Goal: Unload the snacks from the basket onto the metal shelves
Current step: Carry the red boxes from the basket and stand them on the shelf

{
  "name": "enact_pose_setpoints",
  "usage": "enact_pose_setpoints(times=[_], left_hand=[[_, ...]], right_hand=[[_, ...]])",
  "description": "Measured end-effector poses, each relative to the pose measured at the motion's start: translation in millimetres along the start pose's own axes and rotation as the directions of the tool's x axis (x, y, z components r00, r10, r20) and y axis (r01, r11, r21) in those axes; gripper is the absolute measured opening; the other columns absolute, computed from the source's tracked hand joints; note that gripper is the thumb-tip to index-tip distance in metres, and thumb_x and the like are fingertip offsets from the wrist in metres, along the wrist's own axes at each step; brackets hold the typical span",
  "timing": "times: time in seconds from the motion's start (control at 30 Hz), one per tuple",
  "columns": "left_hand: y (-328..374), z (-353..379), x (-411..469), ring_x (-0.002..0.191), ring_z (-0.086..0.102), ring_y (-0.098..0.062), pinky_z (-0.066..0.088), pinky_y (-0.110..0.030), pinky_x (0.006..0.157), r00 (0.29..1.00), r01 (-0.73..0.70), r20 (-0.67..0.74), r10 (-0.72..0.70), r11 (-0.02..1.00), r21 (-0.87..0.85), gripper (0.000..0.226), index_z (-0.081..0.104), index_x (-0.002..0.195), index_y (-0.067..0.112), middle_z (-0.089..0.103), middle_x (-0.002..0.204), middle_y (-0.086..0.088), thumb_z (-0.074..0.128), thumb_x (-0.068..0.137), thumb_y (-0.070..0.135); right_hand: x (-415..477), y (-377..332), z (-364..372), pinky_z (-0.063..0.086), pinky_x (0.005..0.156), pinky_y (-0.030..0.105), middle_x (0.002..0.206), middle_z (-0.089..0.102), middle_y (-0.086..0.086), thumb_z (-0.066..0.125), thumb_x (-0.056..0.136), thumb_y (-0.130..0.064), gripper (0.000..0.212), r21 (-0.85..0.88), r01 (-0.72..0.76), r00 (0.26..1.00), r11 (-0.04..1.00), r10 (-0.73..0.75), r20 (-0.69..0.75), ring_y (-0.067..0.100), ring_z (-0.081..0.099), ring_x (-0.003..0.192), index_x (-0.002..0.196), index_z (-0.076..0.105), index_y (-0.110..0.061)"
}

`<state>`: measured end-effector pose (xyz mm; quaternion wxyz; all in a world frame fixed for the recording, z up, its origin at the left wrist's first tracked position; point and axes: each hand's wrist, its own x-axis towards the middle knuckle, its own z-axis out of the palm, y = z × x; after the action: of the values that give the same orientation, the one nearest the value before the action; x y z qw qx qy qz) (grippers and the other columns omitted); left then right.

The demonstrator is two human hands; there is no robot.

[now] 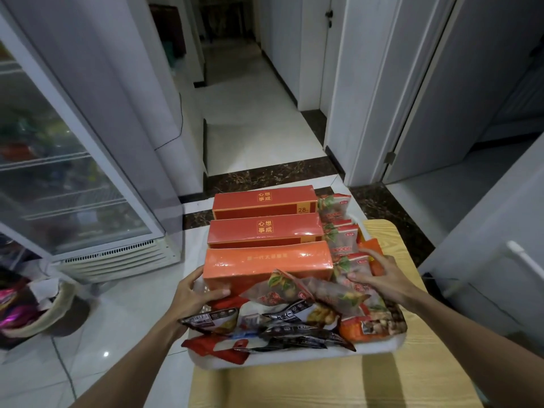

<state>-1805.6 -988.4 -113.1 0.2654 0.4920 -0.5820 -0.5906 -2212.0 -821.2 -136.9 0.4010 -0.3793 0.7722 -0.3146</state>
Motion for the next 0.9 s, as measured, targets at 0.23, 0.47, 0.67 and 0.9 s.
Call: enact_pose_setpoints(times=[0.23, 0.47, 0.67, 0.9], left_hand=[[7, -18, -1, 0.137, 0.041, -0.022, 0.04, -0.048, 0.109, 0.997, -0.021, 0.076, 0.006, 0.98, 0.198, 0.099, 0.055, 0.125, 0.044, 0.039, 0.152, 0.002, 0.089, 0.035, 0.065], [58, -37, 21, 0.128, 0.047, -0.013, 0.041, -0.043, 0.105, 0.975, -0.22, 0.02, 0.221, 0.948, 0.23, 0.063, 0.059, 0.121, 0.041, 0.051, 0.138, 0.008, 0.06, 0.067, 0.074], [84, -26, 67, 0.117, 0.054, -0.012, 0.048, -0.038, 0.099, 0.954, -0.296, 0.051, 0.296, 0.9, 0.321, 0.036, 0.053, 0.127, 0.039, 0.056, 0.131, 0.004, 0.061, 0.093, 0.039], [106, -19, 118, 0.124, 0.049, -0.017, 0.05, -0.044, 0.1, 0.924, -0.343, 0.305, 0.232, 0.855, 0.388, 0.043, 0.051, 0.135, 0.036, 0.049, 0.133, 0.009, 0.062, 0.094, 0.026]], right_hand=[[-22, -28, -5, 0.052, 0.087, 0.034, 0.143, 0.038, 0.004, 0.078, 0.07, -0.052, 0.081, -0.027, 0.078, 0.997, 0.997, -0.079, -0.025, 0.021, 0.049, 0.118, 0.14, 0.042, -0.035], [-10, -97, -18, 0.039, 0.102, 0.04, 0.149, 0.042, 0.0, 0.07, 0.082, -0.05, 0.069, -0.182, 0.286, 0.921, 0.941, -0.322, -0.219, 0.02, 0.044, 0.131, 0.144, 0.041, -0.035], [27, -149, 0, 0.04, 0.096, 0.027, 0.145, 0.043, -0.006, 0.063, 0.093, -0.032, 0.058, -0.16, 0.415, 0.891, 0.896, -0.436, -0.129, 0.009, 0.044, 0.124, 0.146, 0.038, -0.032], [70, -152, 10, 0.041, 0.109, 0.031, 0.145, 0.041, -0.011, 0.054, 0.098, -0.028, 0.053, -0.102, 0.442, 0.897, 0.891, -0.437, 0.065, 0.007, 0.04, 0.133, 0.149, 0.038, -0.028]])
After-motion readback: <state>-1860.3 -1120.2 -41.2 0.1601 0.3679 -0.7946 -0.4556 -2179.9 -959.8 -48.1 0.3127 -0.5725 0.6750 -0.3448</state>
